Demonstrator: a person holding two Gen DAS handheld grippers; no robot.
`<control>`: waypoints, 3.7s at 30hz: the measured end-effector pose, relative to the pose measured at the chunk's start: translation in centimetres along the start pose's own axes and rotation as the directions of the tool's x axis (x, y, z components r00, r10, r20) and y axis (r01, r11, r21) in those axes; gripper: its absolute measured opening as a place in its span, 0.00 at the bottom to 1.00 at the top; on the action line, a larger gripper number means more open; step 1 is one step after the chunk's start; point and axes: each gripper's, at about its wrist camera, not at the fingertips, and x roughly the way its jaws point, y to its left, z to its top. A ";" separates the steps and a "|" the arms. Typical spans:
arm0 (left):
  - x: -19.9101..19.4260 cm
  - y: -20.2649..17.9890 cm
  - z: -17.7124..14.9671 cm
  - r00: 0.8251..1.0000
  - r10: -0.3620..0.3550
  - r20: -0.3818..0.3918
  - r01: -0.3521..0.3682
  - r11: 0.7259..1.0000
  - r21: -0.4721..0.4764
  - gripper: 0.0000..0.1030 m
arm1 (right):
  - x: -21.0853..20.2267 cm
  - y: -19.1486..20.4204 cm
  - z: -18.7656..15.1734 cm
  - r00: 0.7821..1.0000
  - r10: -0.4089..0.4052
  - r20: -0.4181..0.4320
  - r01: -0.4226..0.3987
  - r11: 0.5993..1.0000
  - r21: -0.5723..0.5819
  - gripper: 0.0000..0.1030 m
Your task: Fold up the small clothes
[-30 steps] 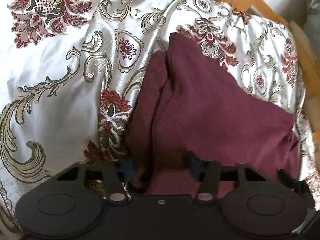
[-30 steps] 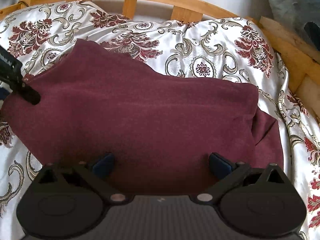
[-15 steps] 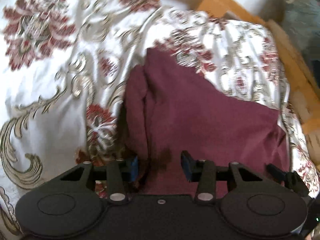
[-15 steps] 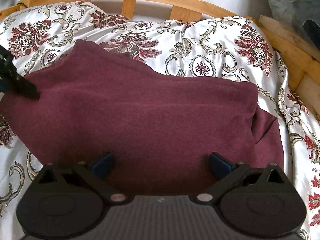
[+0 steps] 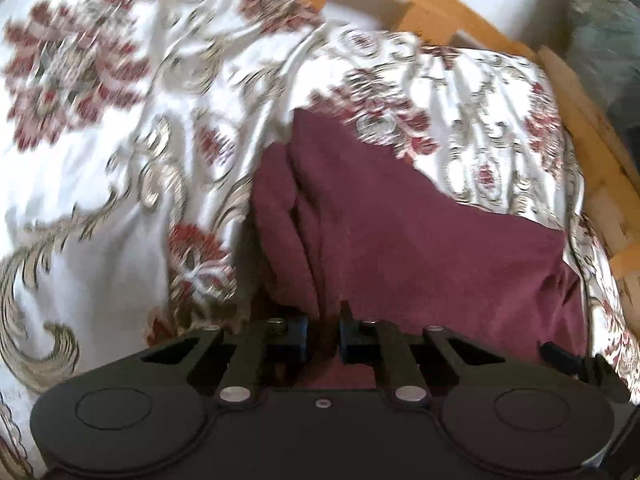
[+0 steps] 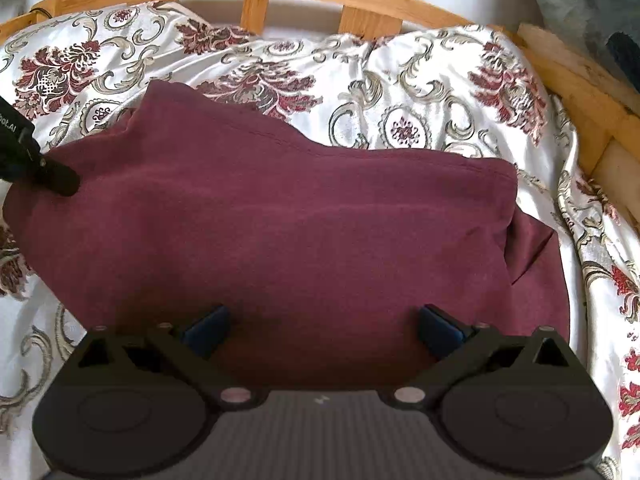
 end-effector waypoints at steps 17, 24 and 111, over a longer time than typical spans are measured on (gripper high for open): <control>-0.3 -24.2 0.4 0.982 -0.187 0.026 0.145 0.838 0.527 0.11 | -7.1 -19.7 0.0 0.958 -0.193 0.213 0.023 0.792 0.610 1.00; 5.5 -28.2 -4.3 0.985 -0.146 -0.088 0.171 0.829 0.533 0.13 | -6.6 -24.4 -2.7 0.959 -0.163 0.231 -0.062 0.676 0.734 1.00; 1.2 -20.2 -12.6 0.941 -0.323 0.098 0.153 0.665 0.731 0.23 | -1.0 -22.2 0.2 0.988 0.064 0.140 -0.118 0.897 0.425 0.08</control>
